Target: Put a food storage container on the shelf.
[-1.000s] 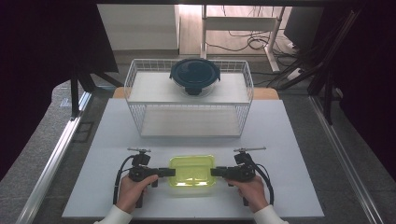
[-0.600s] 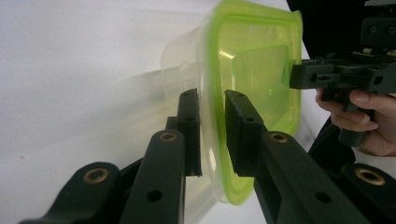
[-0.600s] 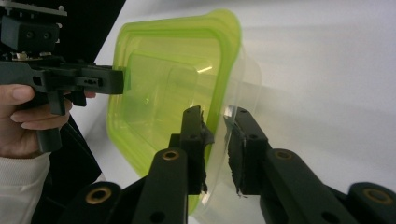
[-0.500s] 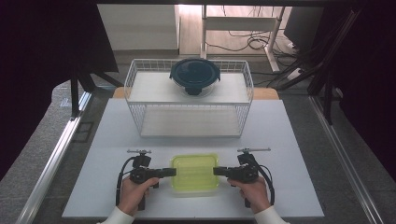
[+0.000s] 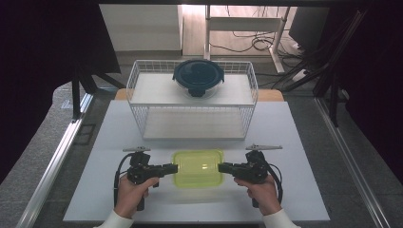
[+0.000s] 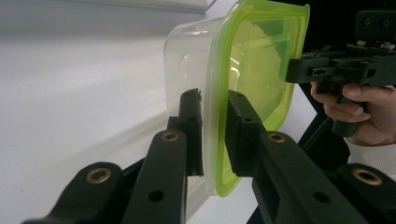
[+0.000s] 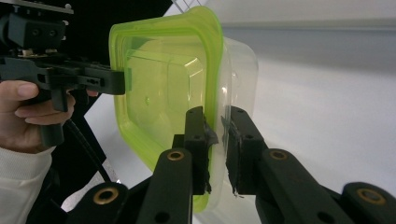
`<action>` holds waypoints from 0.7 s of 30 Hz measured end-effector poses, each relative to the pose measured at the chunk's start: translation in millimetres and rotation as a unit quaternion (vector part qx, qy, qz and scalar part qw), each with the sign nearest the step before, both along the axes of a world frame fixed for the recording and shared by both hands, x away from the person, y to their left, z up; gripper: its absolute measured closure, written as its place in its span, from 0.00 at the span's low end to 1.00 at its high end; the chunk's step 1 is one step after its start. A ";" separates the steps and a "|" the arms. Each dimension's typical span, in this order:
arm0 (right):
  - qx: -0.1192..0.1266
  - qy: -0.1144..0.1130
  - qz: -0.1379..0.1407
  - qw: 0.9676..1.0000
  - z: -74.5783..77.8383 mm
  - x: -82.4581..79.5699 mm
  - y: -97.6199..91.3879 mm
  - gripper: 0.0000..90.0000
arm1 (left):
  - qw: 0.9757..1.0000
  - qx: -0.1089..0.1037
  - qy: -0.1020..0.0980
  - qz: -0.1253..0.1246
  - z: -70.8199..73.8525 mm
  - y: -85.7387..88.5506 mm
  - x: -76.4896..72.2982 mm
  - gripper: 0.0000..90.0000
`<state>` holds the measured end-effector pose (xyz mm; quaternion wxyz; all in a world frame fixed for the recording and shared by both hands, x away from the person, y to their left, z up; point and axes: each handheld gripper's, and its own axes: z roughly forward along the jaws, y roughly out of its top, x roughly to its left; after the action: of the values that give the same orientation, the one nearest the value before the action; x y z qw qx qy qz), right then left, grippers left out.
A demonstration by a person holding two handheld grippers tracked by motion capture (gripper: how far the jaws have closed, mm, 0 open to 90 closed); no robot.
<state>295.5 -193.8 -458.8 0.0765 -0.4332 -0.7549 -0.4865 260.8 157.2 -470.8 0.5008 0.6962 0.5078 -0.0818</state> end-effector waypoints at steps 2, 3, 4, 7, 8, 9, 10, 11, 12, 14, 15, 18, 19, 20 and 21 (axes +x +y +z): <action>0.001 -0.004 0.004 1.000 2.7 0.9 1.5 0.88 | 1.000 0.001 -0.001 0.000 3.0 1.9 0.9 0.87; 0.000 -0.007 0.005 1.000 3.7 1.5 2.3 0.88 | 1.000 0.003 -0.004 0.000 4.8 2.6 1.4 0.87; 0.000 -0.008 0.007 1.000 5.0 2.0 2.9 0.88 | 1.000 0.003 -0.005 -0.001 6.7 3.2 1.7 0.87; 0.002 -0.014 0.008 1.000 9.2 4.5 3.9 0.88 | 1.000 0.002 -0.010 -0.002 12.3 4.6 4.0 0.87; 0.004 -0.015 0.008 1.000 11.1 5.2 4.0 0.88 | 1.000 0.002 -0.012 -0.003 14.4 4.9 5.1 0.87; 0.003 -0.017 0.007 1.000 13.1 5.7 4.4 0.88 | 1.000 0.002 -0.013 -0.002 16.8 5.2 6.1 0.87; 0.004 -0.019 0.006 1.000 15.2 6.3 4.8 0.88 | 1.000 0.003 -0.016 -0.003 19.4 5.6 7.2 0.87; 0.005 -0.021 0.006 1.000 17.4 7.0 5.0 0.88 | 1.000 0.003 -0.018 -0.003 22.1 5.8 8.0 0.87; 0.005 -0.024 0.005 1.000 20.1 7.6 5.2 0.88 | 1.000 0.002 -0.019 -0.003 25.0 6.0 8.6 0.87; 0.008 -0.028 0.005 1.000 26.0 8.7 5.1 0.88 | 1.000 -0.001 -0.023 -0.003 30.6 6.9 10.5 0.87; 0.010 -0.030 0.005 0.999 29.1 9.3 5.2 0.88 | 1.000 -0.002 -0.023 -0.004 33.3 7.1 11.6 0.87; 0.008 -0.042 0.004 0.999 39.0 11.6 5.4 0.88 | 1.000 -0.003 -0.028 -0.004 40.6 7.0 15.4 0.87; 0.007 -0.044 0.004 0.999 42.5 12.3 5.4 0.88 | 1.000 -0.006 -0.029 -0.003 43.3 6.9 16.7 0.87; 0.006 -0.047 0.003 0.999 45.9 12.8 5.3 0.88 | 0.999 -0.005 -0.032 -0.005 46.3 7.0 18.0 0.88; 0.006 -0.050 0.002 0.999 49.3 13.4 5.3 0.88 | 0.999 -0.005 -0.035 -0.005 49.5 6.7 19.2 0.88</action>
<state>308.9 -188.6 -409.5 0.0428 -0.4065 -0.7555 -0.5120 280.0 163.9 -421.3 0.5215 0.6984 0.4862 -0.0626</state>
